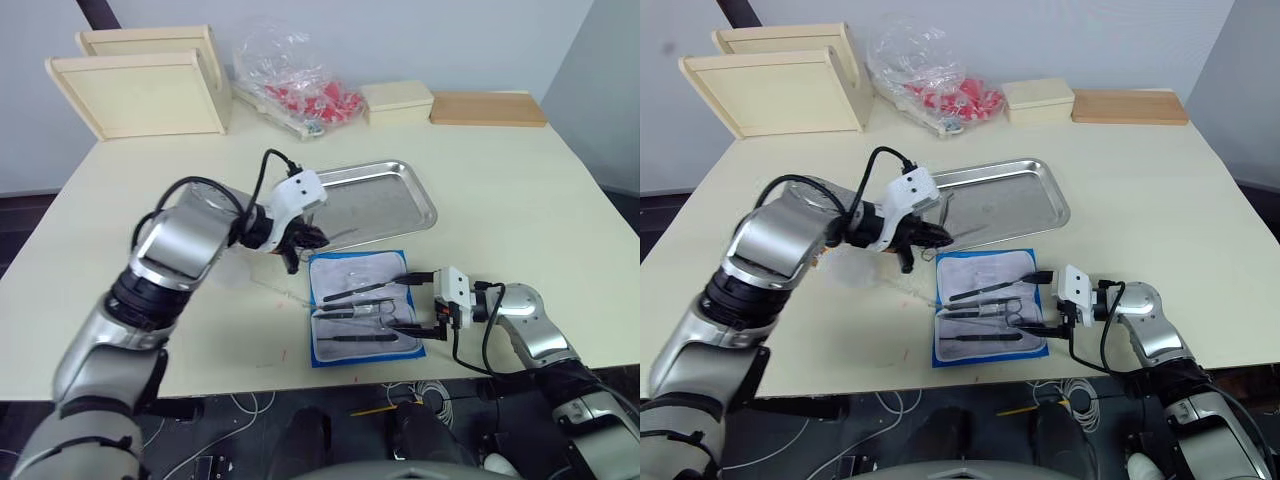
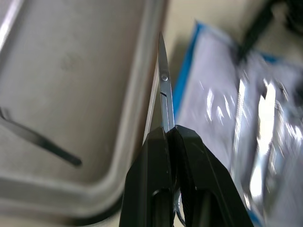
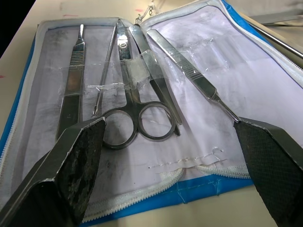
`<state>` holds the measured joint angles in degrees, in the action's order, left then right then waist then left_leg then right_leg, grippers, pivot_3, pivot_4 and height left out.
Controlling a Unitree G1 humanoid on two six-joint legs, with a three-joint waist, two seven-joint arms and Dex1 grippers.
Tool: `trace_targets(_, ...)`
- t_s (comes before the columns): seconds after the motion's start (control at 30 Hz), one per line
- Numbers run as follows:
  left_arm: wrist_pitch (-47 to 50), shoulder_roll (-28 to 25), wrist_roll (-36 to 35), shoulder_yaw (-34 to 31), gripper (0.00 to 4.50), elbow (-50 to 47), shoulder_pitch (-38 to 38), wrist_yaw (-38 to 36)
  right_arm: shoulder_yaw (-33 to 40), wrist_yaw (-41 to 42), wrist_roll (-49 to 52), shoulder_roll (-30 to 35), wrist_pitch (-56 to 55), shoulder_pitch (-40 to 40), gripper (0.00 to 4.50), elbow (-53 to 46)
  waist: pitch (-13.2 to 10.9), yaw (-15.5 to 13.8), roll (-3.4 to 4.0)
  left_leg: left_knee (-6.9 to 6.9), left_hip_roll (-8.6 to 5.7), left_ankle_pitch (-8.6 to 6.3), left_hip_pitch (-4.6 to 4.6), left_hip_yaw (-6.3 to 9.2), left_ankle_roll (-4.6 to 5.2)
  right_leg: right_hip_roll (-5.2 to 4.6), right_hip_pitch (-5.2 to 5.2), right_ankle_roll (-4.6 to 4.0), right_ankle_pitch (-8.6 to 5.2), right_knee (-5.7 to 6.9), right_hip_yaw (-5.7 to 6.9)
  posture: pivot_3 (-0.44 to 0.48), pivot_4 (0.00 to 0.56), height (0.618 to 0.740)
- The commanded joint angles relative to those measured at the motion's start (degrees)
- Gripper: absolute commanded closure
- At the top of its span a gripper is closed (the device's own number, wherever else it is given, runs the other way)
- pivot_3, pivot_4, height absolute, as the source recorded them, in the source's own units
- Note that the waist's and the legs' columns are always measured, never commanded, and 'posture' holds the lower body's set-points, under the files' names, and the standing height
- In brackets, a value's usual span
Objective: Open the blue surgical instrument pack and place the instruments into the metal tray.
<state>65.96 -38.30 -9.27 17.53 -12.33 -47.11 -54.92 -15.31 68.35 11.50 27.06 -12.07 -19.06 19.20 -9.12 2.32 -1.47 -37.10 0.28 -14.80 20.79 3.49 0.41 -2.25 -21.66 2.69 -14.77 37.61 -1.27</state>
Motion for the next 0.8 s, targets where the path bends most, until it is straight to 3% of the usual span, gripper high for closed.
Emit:
trace_targets(0.03,1.1,3.5,0.4,-3.3,4.43,-0.9,0.0,6.8,-3.0,0.0,-4.7,0.6,1.3,2.2,0.0,3.7,0.0,0.0,0.0,0.0,0.0,0.0,0.0,0.0,0.0,0.0,0.0,0.0,0.0,0.0,-0.01,0.0,0.15,0.74)
trace_targets(0.4,1.8,21.6,3.5,-9.8,4.43,2.8,1.1,30.0,-3.0,-0.3,-4.9,0.5,1.0,2.2,0.0,4.1,0.0,-0.1,-0.01,-0.01,0.0,0.0,-0.05,0.01,-0.02,-0.02,0.03,-0.06,0.06,0.03,-0.02,0.0,0.15,0.74)
trace_targets(0.8,-0.7,28.8,6.0,-13.2,4.43,9.4,1.4,43.3,-3.2,-0.3,-5.2,0.3,1.0,1.9,0.0,5.0,0.0,0.0,-0.01,-0.01,-0.04,0.0,-0.08,0.01,-0.06,-0.02,0.06,-0.16,0.14,0.03,-0.01,0.0,0.15,0.74)
